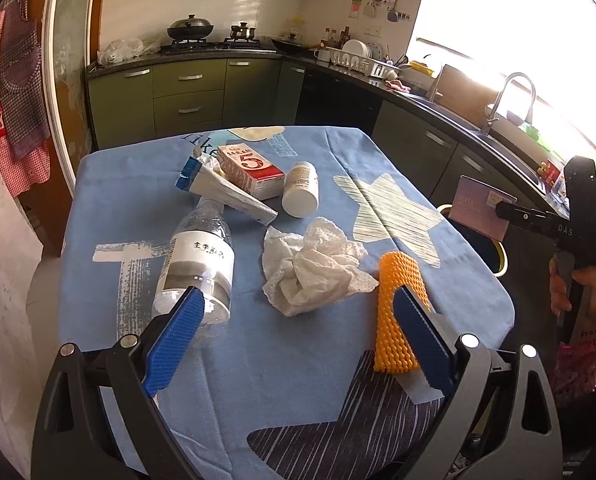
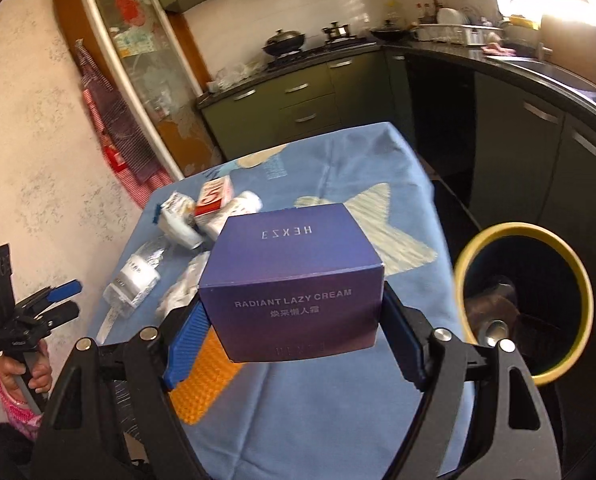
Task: Collect trash
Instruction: 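Carry the purple box over the bin and open the right tool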
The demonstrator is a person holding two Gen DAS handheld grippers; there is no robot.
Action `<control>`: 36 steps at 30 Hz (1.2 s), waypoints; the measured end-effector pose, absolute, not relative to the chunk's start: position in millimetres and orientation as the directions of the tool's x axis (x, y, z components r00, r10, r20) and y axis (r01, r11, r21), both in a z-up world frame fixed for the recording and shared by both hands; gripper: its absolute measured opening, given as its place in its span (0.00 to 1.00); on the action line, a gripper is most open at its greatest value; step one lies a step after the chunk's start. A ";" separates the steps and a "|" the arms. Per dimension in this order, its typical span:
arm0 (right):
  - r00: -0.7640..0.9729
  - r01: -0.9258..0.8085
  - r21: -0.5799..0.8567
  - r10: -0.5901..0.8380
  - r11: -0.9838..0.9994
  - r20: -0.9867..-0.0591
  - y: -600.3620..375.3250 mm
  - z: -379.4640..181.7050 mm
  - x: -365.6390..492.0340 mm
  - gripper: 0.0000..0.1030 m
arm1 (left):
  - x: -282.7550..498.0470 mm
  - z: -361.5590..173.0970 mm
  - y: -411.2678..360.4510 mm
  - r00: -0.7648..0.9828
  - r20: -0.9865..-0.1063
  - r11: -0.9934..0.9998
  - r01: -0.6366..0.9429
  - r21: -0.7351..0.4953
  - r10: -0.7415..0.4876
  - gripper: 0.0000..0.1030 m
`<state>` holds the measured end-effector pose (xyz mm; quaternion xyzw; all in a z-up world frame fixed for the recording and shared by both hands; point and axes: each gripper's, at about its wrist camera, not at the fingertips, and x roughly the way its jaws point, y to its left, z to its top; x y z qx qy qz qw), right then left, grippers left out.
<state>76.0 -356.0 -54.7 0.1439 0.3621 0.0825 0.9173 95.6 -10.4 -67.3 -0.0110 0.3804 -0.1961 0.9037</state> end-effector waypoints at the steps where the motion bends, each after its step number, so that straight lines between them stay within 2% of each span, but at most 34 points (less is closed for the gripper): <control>1: 0.731 -0.005 0.318 0.221 0.948 -0.645 -370.1 -56.4 74.4 0.73 | 96.6 -67.5 -14.1 0.631 -0.684 0.921 0.352 -0.169 -0.366 0.91; 6: 0.724 0.220 0.271 0.029 0.937 -0.689 -445.8 -73.8 75.9 0.73 | 102.8 -71.3 -33.4 0.613 -0.694 0.913 0.372 -0.170 -0.379 0.91; 12: 0.670 0.333 0.238 -0.051 0.913 -0.740 -493.8 -104.5 91.7 0.71 | 113.2 -81.2 -57.6 0.583 -0.718 0.909 0.379 -0.175 -0.381 0.91; 20: 0.635 0.387 0.220 -0.086 0.895 -0.768 -533.2 -132.3 117.0 0.72 | 124.6 -79.6 -83.2 0.567 -0.735 0.904 0.400 -0.149 -0.372 0.91; 25: 0.669 0.410 0.251 -0.102 0.877 -0.737 -541.2 -123.5 105.7 0.72 | 129.4 -80.3 -96.0 0.555 -0.743 0.898 0.418 -0.137 -0.373 0.91; 36: 0.711 0.333 0.311 -0.021 0.890 -0.703 -509.3 -119.2 62.2 0.78 | 153.7 -100.6 -98.5 0.532 -0.788 0.910 0.407 -0.083 -0.310 0.91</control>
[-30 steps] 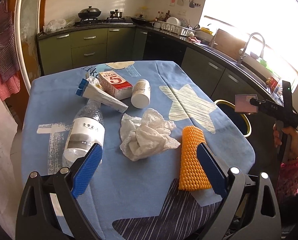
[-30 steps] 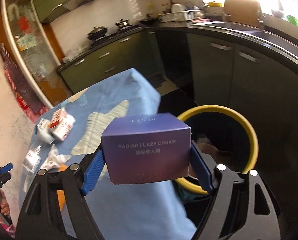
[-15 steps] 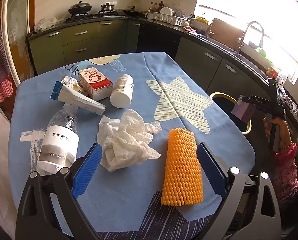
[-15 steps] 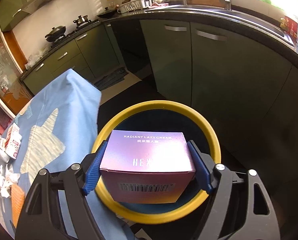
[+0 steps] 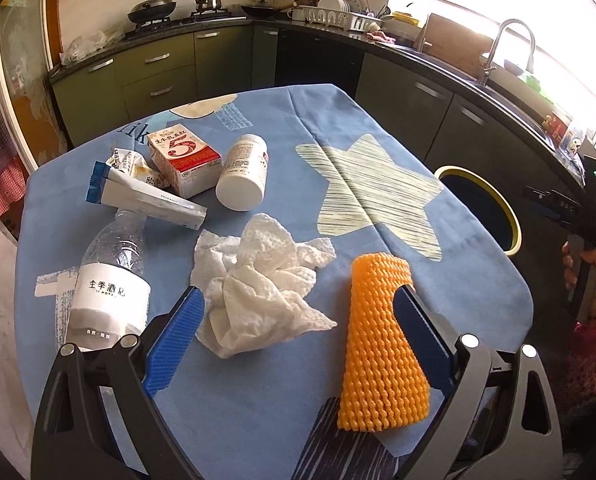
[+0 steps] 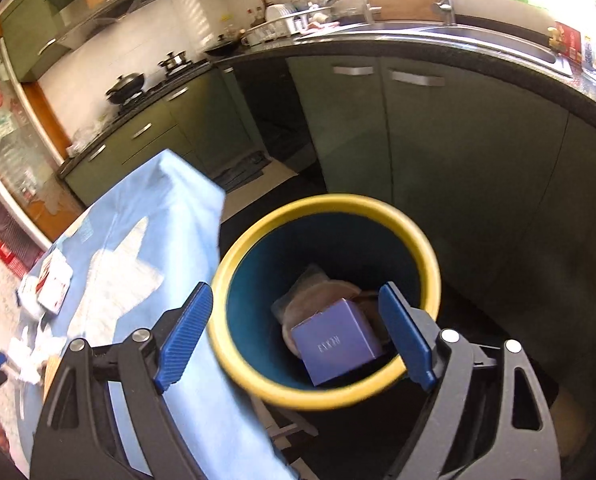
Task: Collect trash
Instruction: 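Carry the purple box over the bin and open the right tool, then grasp the crumpled white tissue with the left tool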
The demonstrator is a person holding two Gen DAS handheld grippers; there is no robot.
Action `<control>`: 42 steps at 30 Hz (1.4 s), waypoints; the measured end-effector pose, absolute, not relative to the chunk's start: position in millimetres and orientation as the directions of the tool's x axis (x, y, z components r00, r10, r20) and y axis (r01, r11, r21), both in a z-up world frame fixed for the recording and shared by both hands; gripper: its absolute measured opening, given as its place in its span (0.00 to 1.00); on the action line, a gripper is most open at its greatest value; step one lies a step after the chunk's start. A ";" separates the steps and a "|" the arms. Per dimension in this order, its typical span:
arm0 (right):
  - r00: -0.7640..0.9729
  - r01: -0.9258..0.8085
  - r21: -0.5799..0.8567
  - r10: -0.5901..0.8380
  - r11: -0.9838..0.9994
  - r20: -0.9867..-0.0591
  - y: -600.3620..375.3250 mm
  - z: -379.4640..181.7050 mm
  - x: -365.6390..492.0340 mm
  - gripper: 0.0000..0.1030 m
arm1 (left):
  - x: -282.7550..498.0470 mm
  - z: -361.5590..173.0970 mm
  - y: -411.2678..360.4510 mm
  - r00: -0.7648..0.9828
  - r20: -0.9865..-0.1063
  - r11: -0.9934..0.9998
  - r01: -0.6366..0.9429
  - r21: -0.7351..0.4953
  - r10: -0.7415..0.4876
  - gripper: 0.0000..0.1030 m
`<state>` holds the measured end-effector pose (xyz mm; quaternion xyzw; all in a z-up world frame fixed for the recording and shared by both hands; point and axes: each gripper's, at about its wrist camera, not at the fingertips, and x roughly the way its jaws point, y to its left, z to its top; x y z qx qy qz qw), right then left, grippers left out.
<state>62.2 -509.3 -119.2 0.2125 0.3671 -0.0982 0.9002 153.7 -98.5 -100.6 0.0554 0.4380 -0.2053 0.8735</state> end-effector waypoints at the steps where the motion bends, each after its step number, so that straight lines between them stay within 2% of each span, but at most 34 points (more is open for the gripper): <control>1: 0.713 0.321 0.320 -0.005 0.892 -0.701 -504.8 -119.5 60.9 0.78 | 158.3 -103.8 -97.9 0.529 -0.794 0.912 0.404 -0.075 -0.300 0.91; 7: 0.708 0.254 0.334 0.061 0.908 -0.703 -480.5 -121.8 59.3 0.78 | 191.9 -132.4 -98.7 0.512 -0.818 0.916 0.400 -0.045 -0.263 0.90; 14: 0.695 0.215 0.333 0.096 0.918 -0.713 -460.9 -124.6 66.3 0.78 | 213.4 -164.7 -112.3 0.449 -0.862 0.915 0.402 -0.041 -0.236 0.74; 19: 0.690 0.191 0.334 0.116 0.923 -0.715 -453.4 -126.4 67.2 0.78 | 214.3 -169.6 -116.5 0.465 -0.860 0.912 0.410 -0.002 -0.211 0.67; 22: 0.688 0.184 0.336 0.123 0.924 -0.716 -449.6 -126.7 68.7 0.78 | 214.8 -168.3 -114.8 0.475 -0.857 0.915 0.402 0.007 -0.202 0.55; 27: 0.686 0.173 0.338 0.133 0.925 -0.715 -445.8 -126.0 70.0 0.78 | 217.1 -163.1 -103.9 0.478 -0.852 0.927 0.375 -0.021 -0.213 0.26; 29: 0.688 0.171 0.340 0.135 0.925 -0.713 -445.9 -125.8 69.4 0.78 | 216.9 -161.1 -101.4 0.475 -0.850 0.927 0.374 -0.038 -0.226 0.21; 35: 0.704 0.177 0.348 0.128 0.921 -0.698 -451.6 -122.5 64.4 0.78 | 204.3 -137.5 -114.3 0.513 -0.827 0.914 0.406 -0.001 -0.229 0.18; 42: 0.741 0.226 0.354 0.076 0.908 -0.668 -474.3 -116.4 44.8 0.78 | 191.1 -82.0 -182.7 0.531 -0.779 0.823 0.567 0.034 -0.334 0.18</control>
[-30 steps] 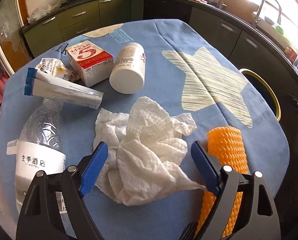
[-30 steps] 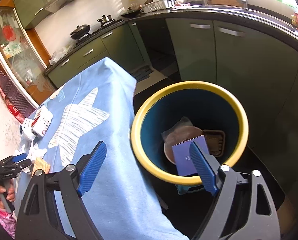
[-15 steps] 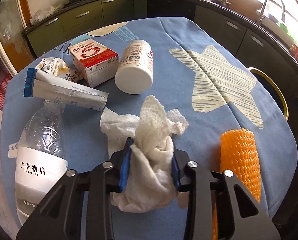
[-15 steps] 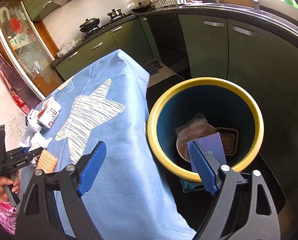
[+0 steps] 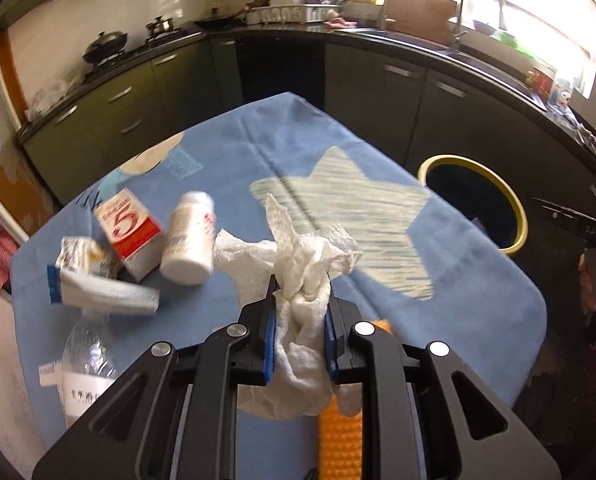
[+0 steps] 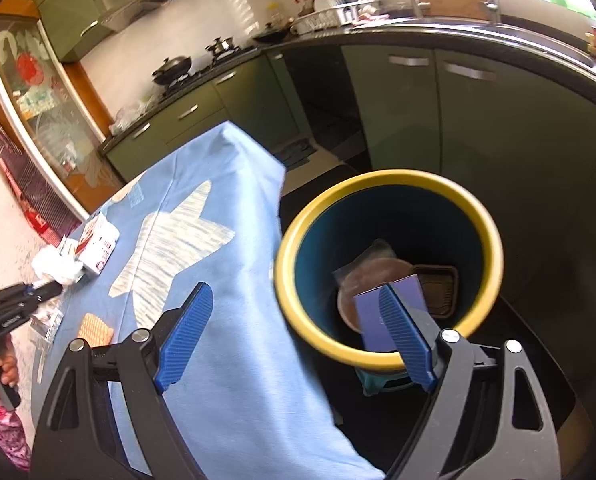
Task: Collect trash
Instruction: 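Grasp the crumpled white tissue with the left tool, then carry the tissue over the bin and open the left tool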
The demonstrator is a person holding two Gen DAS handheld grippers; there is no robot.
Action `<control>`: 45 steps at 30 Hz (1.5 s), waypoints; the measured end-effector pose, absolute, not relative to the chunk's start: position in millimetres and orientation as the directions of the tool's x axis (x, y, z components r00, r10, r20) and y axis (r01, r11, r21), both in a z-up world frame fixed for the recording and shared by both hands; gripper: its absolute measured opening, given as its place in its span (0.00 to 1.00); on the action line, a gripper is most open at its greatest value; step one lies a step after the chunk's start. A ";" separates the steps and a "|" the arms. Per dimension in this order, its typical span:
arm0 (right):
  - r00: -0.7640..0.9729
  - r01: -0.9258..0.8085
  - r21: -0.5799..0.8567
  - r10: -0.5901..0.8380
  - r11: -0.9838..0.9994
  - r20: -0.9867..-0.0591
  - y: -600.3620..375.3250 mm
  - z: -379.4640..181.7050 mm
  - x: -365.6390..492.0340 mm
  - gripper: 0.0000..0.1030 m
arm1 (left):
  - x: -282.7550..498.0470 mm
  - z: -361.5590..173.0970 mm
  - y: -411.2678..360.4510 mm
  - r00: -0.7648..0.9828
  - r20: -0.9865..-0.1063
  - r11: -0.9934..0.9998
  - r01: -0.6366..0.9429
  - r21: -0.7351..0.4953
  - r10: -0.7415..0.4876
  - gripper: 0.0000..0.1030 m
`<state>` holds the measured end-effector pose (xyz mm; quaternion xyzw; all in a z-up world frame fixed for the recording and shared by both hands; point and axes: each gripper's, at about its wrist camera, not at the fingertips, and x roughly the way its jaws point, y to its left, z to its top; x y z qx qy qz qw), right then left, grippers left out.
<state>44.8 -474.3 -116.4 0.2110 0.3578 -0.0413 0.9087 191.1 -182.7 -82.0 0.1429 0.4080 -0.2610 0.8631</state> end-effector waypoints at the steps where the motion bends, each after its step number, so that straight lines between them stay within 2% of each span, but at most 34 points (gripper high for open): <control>1: 0.744 0.236 0.355 0.067 0.905 -0.665 -478.9 -115.8 41.1 0.78 | 190.5 -76.6 -197.3 0.519 -0.776 0.801 0.598 0.029 -0.359 0.18; 9: 0.748 0.360 0.353 -0.041 0.864 -0.663 -530.1 -119.2 -2.3 0.78 | 179.4 -66.3 -346.8 0.375 -0.792 0.577 0.816 0.035 -0.482 0.18; 17: 0.737 0.450 0.388 -0.089 0.804 -0.670 -573.5 -131.1 -32.4 0.78 | 198.7 -104.7 -477.6 0.205 -0.858 0.446 0.895 -0.032 -0.472 0.19; 19: 0.741 0.461 0.399 -0.096 0.793 -0.665 -580.6 -131.3 -36.3 0.78 | 208.3 -116.0 -498.6 0.197 -0.863 0.444 0.895 -0.035 -0.465 0.24; 21: 0.745 0.464 0.408 -0.097 0.787 -0.660 -585.6 -132.0 -40.0 0.79 | 219.4 -124.3 -516.8 0.205 -0.866 0.460 0.887 -0.032 -0.456 0.47; 24: 0.746 0.465 0.411 -0.097 0.784 -0.659 -590.9 -134.0 -42.3 0.79 | 230.0 -124.8 -526.9 0.214 -0.866 0.488 0.872 -0.040 -0.452 0.57; 30: 0.739 0.460 0.414 -0.080 0.786 -0.668 -589.2 -139.9 -38.6 0.79 | 225.4 -93.1 -490.0 0.271 -0.829 0.533 0.845 -0.039 -0.489 0.68; 33: 0.742 0.428 0.412 -0.051 0.804 -0.669 -577.8 -138.6 -30.2 0.79 | 214.7 -67.7 -439.2 0.322 -0.784 0.580 0.813 -0.059 -0.531 0.79; 36: 0.739 0.382 0.400 -0.015 0.833 -0.674 -559.0 -136.5 -18.5 0.79 | 198.4 -51.6 -382.9 0.375 -0.744 0.632 0.771 -0.082 -0.553 0.84; 42: 0.732 0.207 0.359 0.099 0.910 -0.674 -487.1 -122.5 27.8 0.79 | 157.8 -51.0 -260.0 0.510 -0.709 0.767 0.638 -0.067 -0.487 0.85; 45: 0.727 0.063 0.350 0.197 0.935 -0.657 -438.3 -108.3 56.6 0.79 | 142.4 -53.4 -194.5 0.574 -0.694 0.831 0.552 -0.065 -0.435 0.85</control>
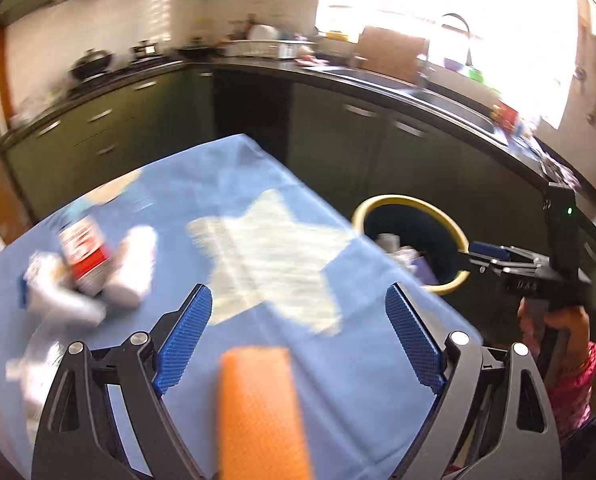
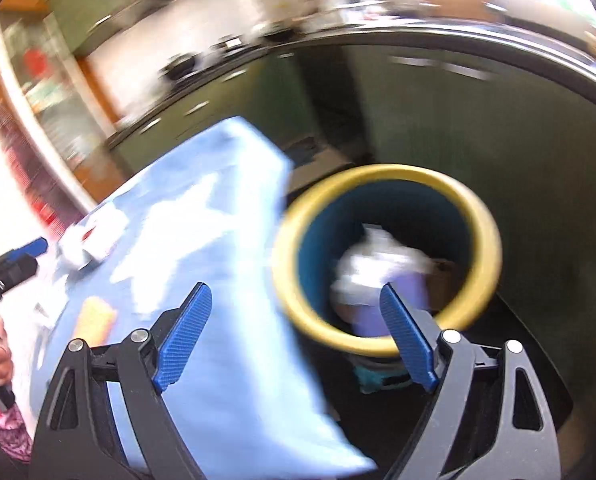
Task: Collect trash
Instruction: 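Carry the tissue over the bin and open the left tool, then grasp the white supplement bottle with the right tool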
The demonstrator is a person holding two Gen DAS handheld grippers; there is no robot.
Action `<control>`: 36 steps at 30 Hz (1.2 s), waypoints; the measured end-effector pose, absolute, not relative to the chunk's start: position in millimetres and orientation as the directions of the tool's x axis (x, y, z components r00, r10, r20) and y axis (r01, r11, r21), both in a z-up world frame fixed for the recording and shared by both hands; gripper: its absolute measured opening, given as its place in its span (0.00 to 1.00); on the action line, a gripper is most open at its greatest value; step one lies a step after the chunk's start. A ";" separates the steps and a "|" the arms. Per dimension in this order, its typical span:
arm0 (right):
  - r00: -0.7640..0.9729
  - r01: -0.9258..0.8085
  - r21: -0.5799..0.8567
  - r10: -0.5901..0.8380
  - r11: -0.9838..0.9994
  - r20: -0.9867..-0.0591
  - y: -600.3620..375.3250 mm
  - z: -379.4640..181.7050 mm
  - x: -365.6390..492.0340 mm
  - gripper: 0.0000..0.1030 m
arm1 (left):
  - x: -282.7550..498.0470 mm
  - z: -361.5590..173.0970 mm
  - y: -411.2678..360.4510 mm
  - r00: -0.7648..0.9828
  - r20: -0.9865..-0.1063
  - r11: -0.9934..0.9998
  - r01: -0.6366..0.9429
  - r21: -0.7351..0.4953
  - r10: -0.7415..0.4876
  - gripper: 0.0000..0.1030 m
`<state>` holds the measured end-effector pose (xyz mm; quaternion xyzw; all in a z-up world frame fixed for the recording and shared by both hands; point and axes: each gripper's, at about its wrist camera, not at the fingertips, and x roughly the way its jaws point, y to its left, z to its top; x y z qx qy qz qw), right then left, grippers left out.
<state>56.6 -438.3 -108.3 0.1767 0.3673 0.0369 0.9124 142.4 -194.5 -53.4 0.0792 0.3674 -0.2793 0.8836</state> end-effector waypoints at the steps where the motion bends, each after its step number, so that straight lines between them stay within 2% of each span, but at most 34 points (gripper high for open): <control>1: 0.724 0.016 0.342 0.225 0.939 -0.652 -421.8 -103.9 63.6 0.79 | 137.5 -55.0 -171.8 0.590 -0.691 0.850 0.521 -0.070 -0.419 0.85; 8: 0.661 -0.430 0.157 0.429 0.889 -0.616 -305.8 -69.0 124.3 0.82 | 113.9 -61.1 -57.8 0.662 -0.668 0.920 0.380 -0.093 -0.341 0.86; 10: 0.618 -0.542 0.096 0.473 0.835 -0.627 -277.5 -65.0 142.9 0.87 | 108.0 -62.0 -39.9 0.672 -0.664 0.927 0.364 -0.089 -0.328 0.87; 14: 0.530 -0.690 0.017 0.522 0.723 -0.669 -234.0 -70.8 183.9 0.91 | 105.0 -62.6 -24.4 0.690 -0.655 0.940 0.329 -0.095 -0.308 0.89; 23: 0.379 -0.790 0.018 0.512 0.613 -0.771 -192.3 -106.5 272.7 0.93 | 119.0 -73.0 -16.6 0.671 -0.679 0.949 0.284 -0.135 -0.297 0.89; 36: 0.299 -0.870 -0.028 0.481 0.493 -0.824 -155.4 -121.1 302.1 0.93 | 141.0 -84.5 -26.2 0.641 -0.708 0.949 0.279 -0.146 -0.297 0.89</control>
